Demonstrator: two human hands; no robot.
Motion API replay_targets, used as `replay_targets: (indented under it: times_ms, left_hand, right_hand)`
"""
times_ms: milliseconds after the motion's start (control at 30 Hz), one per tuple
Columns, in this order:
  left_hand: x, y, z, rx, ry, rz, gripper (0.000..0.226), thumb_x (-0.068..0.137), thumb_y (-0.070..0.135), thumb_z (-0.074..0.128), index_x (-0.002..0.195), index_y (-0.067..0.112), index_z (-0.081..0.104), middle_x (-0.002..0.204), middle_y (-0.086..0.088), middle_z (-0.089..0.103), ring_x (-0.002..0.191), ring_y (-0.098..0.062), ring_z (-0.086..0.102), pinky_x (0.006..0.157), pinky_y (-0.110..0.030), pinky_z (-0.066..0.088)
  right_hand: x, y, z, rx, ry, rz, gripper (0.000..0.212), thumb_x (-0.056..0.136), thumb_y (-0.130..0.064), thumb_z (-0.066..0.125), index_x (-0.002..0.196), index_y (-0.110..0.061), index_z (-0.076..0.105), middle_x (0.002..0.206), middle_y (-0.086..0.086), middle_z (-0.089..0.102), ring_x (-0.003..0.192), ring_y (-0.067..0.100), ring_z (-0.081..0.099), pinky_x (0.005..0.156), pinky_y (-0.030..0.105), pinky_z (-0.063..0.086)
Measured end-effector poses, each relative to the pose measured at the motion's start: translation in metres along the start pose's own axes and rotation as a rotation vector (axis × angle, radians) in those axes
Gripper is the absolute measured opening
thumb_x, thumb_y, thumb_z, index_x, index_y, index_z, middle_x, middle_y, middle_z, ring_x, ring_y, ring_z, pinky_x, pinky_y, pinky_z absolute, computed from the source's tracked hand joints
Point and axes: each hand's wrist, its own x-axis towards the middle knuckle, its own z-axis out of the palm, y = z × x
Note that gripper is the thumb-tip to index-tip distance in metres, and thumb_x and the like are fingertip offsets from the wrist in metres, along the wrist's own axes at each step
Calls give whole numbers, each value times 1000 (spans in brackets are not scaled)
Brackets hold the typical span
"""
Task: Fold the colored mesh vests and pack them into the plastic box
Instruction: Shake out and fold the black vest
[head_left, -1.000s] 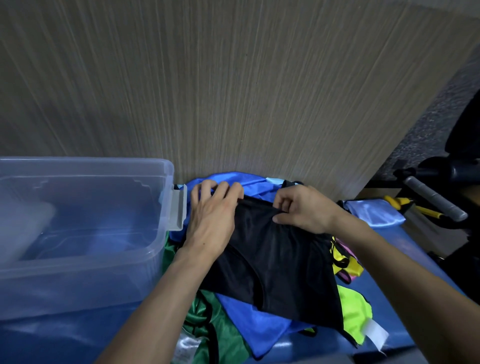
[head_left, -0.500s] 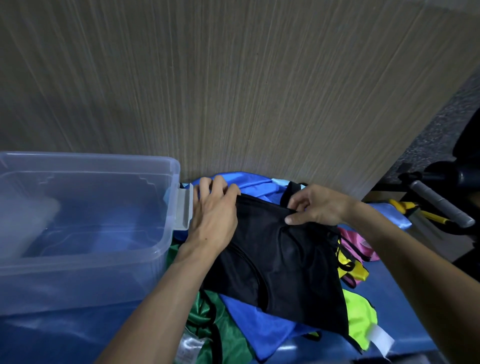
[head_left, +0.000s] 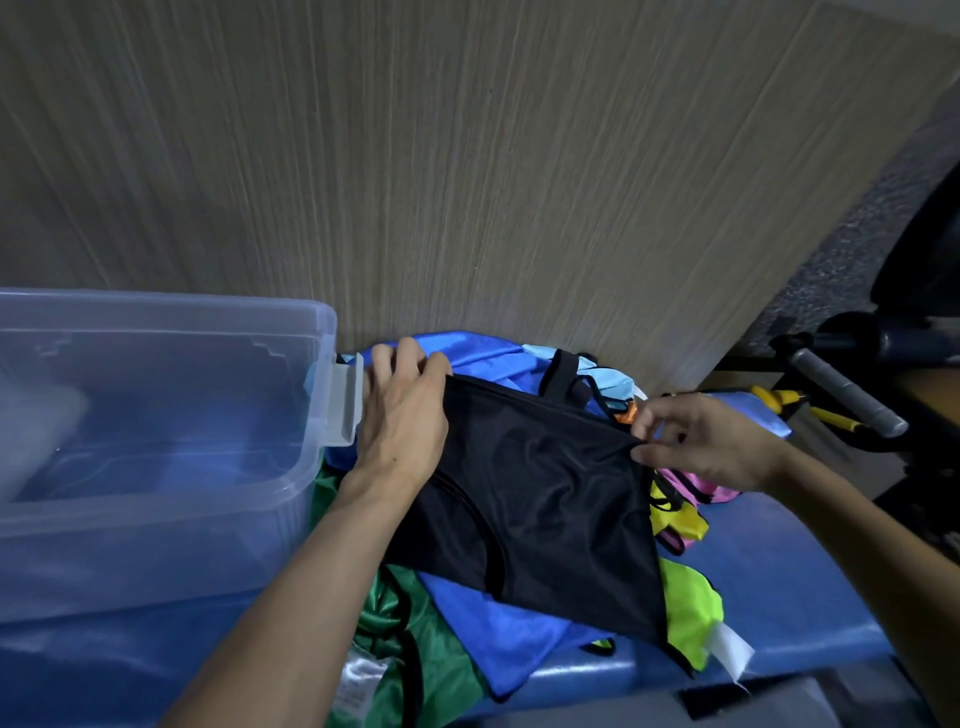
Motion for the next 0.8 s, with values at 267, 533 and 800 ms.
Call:
replay_targets:
  times_ms: [267,533,800]
  left_hand:
    - [-2,-2,8,22,25,43,41,78,-13,58,107,15,65,112,-9,51,105,-34,40,88,-47,39]
    - [-2,-2,12,26,30,39,41,78,-13,58,106,16,65,111,-7,52,104,-32,38,87,-45,36]
    - [3,-4,10,10,18,35,42,81,-13,53,108,17,64,113,-4,53,107,-31,40,90,-45,37]
  right_hand:
    - [-17,25,16,358,62,110,24,86,-14,75,96,3,61,71,10,57,43,19,49,42,21,35]
    - [-8,50,2,-34,93,41,11,86,-27,79,86,-19,72,76,-8,71,65,4,60,65,20,48]
    - [3,55,6,-221,191,-137,14,92,-29,73,82,-26,63,78,-10,62,76,9,59,70,23,43]
